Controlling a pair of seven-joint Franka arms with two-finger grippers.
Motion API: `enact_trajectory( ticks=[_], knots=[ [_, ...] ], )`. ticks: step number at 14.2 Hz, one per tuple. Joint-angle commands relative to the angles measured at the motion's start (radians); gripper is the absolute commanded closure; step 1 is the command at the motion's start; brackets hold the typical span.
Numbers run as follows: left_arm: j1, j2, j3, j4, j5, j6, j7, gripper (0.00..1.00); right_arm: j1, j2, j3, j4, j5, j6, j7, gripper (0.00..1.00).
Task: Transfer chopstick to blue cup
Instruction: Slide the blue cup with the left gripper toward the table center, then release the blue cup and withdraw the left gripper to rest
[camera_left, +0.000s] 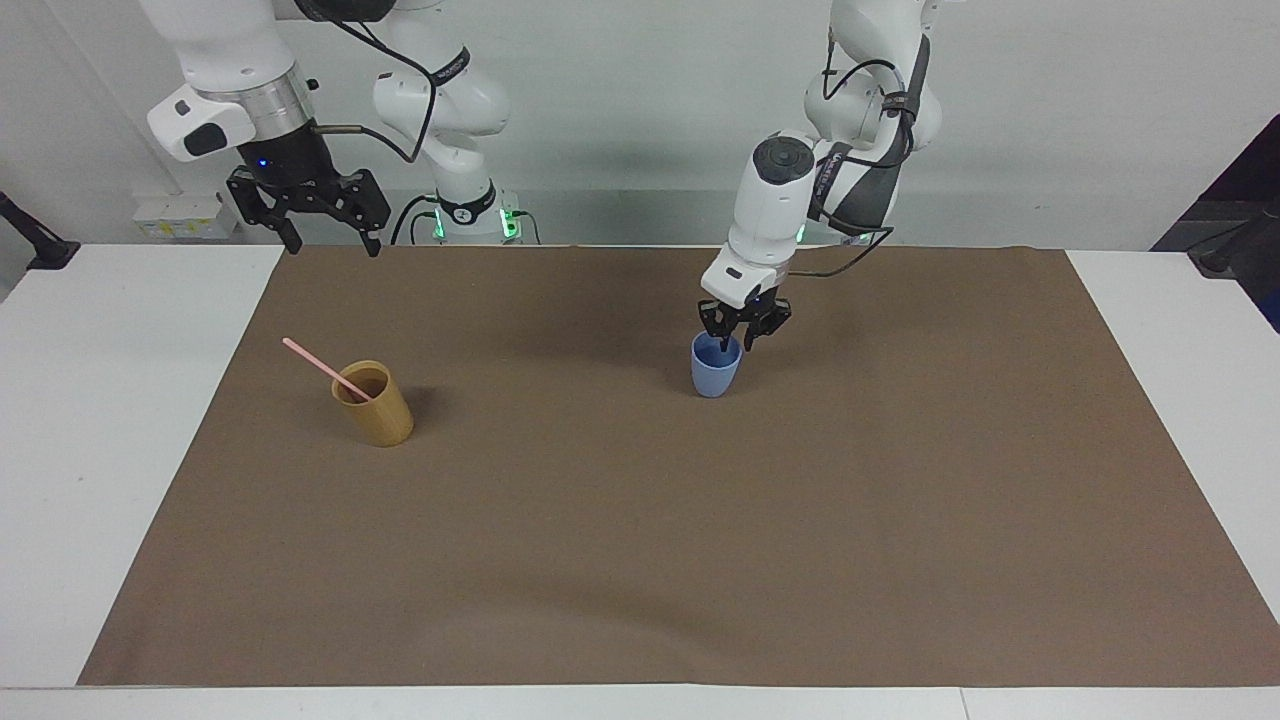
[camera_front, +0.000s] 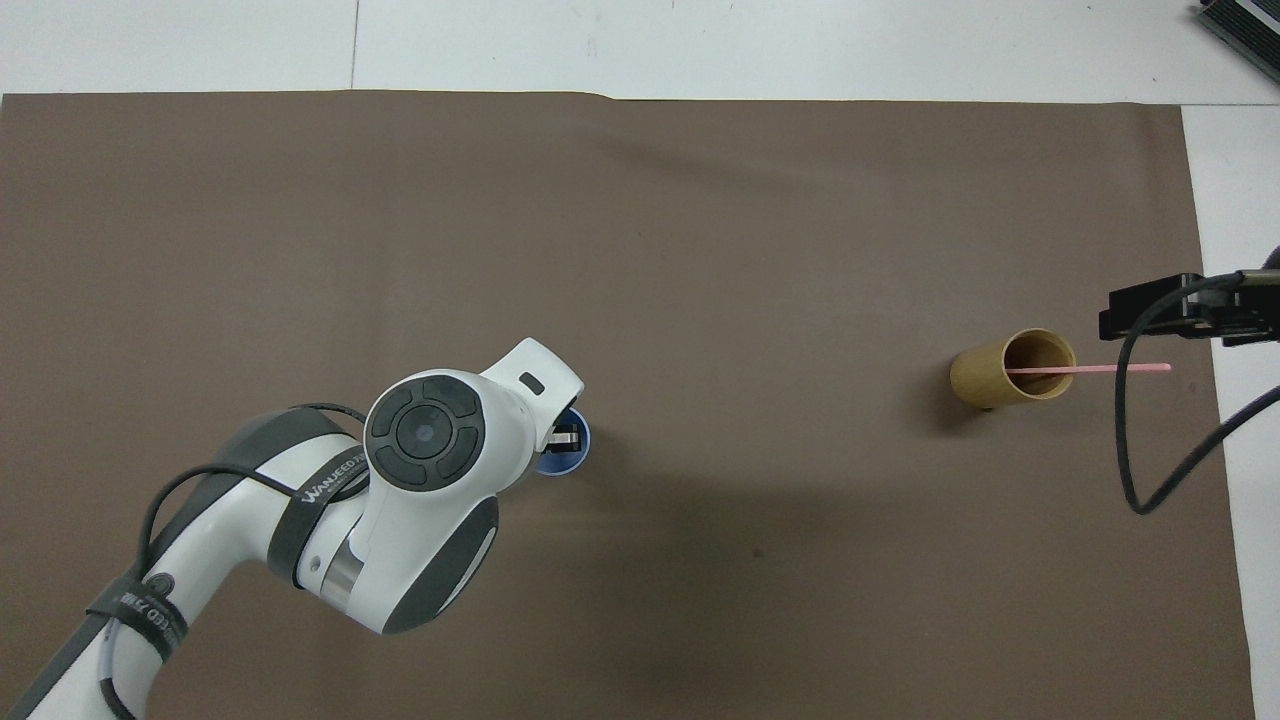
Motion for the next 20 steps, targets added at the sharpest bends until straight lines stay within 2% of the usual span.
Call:
enact_trajectory(
  ticks=[1,4,6,8,9,10,11,12,15,20],
  knots=[
    [0.028,0.018,0.009,0.091,0.017,-0.113,0.01,0.57,-0.006,-0.015,0.005,-0.021,-0.001,0.009,-0.008,0.0],
    [0.096,-0.034,0.012,0.169,0.016,-0.26,0.098,0.55,-0.006,-0.015,0.005,-0.021,0.001,0.008,-0.01,0.0],
    [0.183,-0.054,0.012,0.253,0.016,-0.39,0.234,0.53,-0.008,-0.015,0.004,-0.019,0.005,0.006,-0.01,0.0],
    [0.269,-0.056,0.014,0.306,0.016,-0.453,0.347,0.48,-0.008,-0.015,0.001,-0.019,0.013,0.011,-0.013,0.0],
    [0.311,-0.063,0.015,0.313,0.016,-0.467,0.393,0.4,-0.009,-0.015,0.0,-0.021,0.013,0.018,-0.016,0.0],
    [0.352,-0.072,0.015,0.313,0.016,-0.471,0.442,0.23,-0.019,-0.013,0.0,-0.021,0.016,0.021,-0.017,0.0],
    [0.387,-0.077,0.015,0.315,0.016,-0.469,0.48,0.03,-0.022,-0.012,-0.002,-0.021,0.019,0.021,-0.017,0.0],
    [0.424,-0.079,0.015,0.32,0.016,-0.474,0.503,0.0,-0.025,-0.013,-0.008,-0.024,0.019,0.021,-0.017,0.0],
    [0.489,-0.106,0.017,0.336,0.016,-0.501,0.574,0.0,-0.074,-0.005,-0.011,-0.033,0.022,0.035,-0.068,0.0],
    [0.5,-0.109,0.041,0.445,0.025,-0.625,0.602,0.0,-0.144,-0.007,-0.011,-0.154,0.061,0.144,-0.169,0.0]
  ],
)
